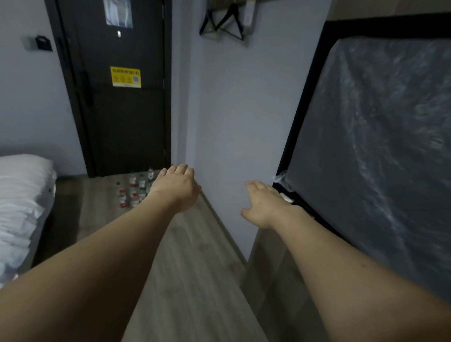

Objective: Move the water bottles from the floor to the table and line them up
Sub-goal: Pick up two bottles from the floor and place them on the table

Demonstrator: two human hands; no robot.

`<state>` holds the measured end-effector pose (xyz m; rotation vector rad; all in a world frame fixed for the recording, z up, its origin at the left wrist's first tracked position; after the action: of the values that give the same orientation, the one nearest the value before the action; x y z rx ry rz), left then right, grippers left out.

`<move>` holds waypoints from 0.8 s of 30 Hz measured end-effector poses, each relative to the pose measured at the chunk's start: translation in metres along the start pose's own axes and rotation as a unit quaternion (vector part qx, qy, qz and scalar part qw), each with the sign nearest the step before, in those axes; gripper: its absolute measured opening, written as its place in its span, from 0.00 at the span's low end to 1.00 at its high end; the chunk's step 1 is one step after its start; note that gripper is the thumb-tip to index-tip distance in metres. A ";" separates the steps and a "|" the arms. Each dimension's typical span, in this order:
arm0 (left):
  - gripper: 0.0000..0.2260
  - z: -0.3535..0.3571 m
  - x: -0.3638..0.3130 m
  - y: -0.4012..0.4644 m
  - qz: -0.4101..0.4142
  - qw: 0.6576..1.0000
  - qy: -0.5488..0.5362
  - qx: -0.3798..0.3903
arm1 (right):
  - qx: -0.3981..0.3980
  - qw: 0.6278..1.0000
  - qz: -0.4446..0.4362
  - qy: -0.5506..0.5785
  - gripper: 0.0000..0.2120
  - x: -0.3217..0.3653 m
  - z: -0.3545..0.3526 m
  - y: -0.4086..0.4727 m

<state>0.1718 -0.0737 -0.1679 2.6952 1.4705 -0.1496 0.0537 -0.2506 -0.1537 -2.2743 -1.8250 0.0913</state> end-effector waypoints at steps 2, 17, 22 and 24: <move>0.25 0.022 0.011 0.019 -0.006 1.000 -0.002 0.010 | 0.019 1.000 -0.001 0.006 0.37 -0.003 0.018 0.027; 0.28 0.080 0.178 0.171 -0.015 0.994 -0.019 0.109 | 0.078 0.993 0.022 0.085 0.34 0.087 0.046 0.222; 0.29 0.086 0.216 0.223 -0.006 0.992 -0.027 0.127 | 0.069 0.993 0.018 0.088 0.33 0.113 0.039 0.283; 0.30 0.096 0.230 0.244 -0.005 0.989 -0.027 0.147 | 0.076 0.993 0.021 0.091 0.32 0.116 0.044 0.310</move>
<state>0.4956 -0.0235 -0.2868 2.8801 1.5559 -0.4703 0.3679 -0.1944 -0.2517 -2.1408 -1.6205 0.0279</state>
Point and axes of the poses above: each hand's wrist, its own y-axis towards the middle knuckle, its own z-axis out of the palm, x = y × z, the point moved 3 cm from there along y, towards the middle knuckle, and after that the axes turned 9 degrees about x, right-handed, at the moved point
